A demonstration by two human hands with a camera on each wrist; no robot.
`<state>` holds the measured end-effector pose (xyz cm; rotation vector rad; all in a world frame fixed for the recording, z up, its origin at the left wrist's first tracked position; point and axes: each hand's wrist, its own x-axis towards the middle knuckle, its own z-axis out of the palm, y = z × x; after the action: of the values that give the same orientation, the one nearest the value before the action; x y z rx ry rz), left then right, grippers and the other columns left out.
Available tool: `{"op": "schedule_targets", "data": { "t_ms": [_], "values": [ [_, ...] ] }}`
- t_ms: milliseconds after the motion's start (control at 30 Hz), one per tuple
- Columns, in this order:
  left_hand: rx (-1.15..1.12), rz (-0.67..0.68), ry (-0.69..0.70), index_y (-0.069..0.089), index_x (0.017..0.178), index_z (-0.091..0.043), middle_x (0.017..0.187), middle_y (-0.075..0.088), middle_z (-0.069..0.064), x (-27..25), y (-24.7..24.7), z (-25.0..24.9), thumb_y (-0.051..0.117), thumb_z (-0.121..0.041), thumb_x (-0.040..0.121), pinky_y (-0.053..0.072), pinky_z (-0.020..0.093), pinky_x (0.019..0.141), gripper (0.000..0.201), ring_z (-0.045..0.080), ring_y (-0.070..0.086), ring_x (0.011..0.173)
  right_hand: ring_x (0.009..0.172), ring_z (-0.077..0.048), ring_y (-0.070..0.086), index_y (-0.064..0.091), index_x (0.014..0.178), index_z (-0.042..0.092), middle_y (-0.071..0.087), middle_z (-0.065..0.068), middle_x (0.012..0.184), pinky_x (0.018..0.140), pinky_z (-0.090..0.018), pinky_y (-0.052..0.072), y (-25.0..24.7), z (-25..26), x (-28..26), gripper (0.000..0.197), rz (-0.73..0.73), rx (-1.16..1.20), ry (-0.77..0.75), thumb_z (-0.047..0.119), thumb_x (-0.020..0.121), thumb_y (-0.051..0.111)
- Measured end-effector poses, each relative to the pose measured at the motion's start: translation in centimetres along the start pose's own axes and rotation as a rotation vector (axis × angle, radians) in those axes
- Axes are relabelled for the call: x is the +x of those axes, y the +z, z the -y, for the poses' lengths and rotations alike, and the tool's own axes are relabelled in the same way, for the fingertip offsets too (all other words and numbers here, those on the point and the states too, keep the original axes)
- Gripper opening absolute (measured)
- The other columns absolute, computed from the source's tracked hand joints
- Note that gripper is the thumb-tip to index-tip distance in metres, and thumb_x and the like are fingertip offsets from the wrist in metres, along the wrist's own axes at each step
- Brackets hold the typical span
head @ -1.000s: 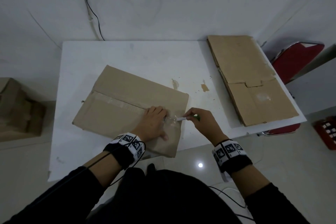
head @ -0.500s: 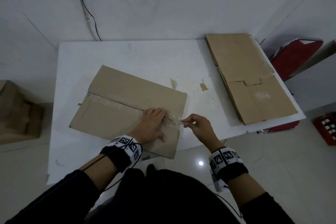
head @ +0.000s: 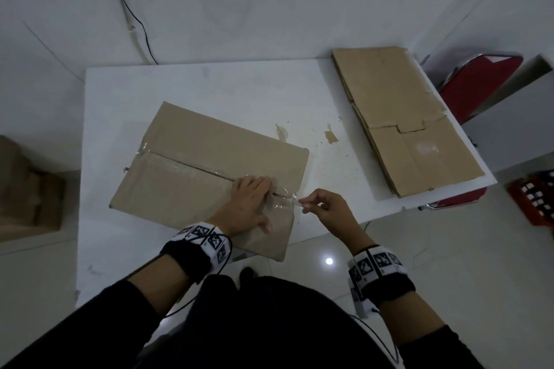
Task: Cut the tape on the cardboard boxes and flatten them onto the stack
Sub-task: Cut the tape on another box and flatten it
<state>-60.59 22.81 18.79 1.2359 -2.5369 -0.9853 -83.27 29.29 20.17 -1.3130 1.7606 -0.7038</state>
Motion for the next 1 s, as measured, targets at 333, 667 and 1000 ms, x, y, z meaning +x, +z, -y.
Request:
{"op": "schedule_targets", "data": {
  "t_ms": [333,667,1000],
  "values": [
    [0.163,0.044,-0.159,0.046,0.107,-0.024,0.108,0.048,-0.008,1.4,-0.2,-2.1,0.083,-0.064,0.041,0.026,0.034,0.098,0.085,0.018,0.044,0.108,0.061,0.001,0.055,0.071,0.090,0.017,0.073,0.004,0.082,0.058,-0.008,0.039,1.5,-0.2,0.0,0.009,-0.073,-0.051,0.033,0.010,0.089,0.066],
    [0.208,0.066,-0.081,0.049,0.118,-0.021,0.118,0.044,-0.002,1.1,0.6,-2.4,0.081,-0.057,0.051,0.018,0.041,0.108,0.083,0.023,0.037,0.115,0.075,-0.002,0.067,0.071,0.086,0.012,0.072,0.001,0.080,0.064,-0.009,0.045,1.2,0.0,0.7,0.007,-0.059,-0.063,-0.006,0.006,0.088,0.067],
    [0.115,0.068,-0.032,0.048,0.108,-0.018,0.108,0.042,-0.004,0.7,0.3,-2.2,0.083,-0.052,0.053,0.020,0.051,0.108,0.074,0.022,0.035,0.109,0.073,-0.001,0.066,0.068,0.083,0.009,0.071,0.001,0.076,0.068,-0.014,0.048,1.2,0.0,0.3,0.008,0.018,-0.061,-0.021,0.002,0.087,0.067]
  ]
}}
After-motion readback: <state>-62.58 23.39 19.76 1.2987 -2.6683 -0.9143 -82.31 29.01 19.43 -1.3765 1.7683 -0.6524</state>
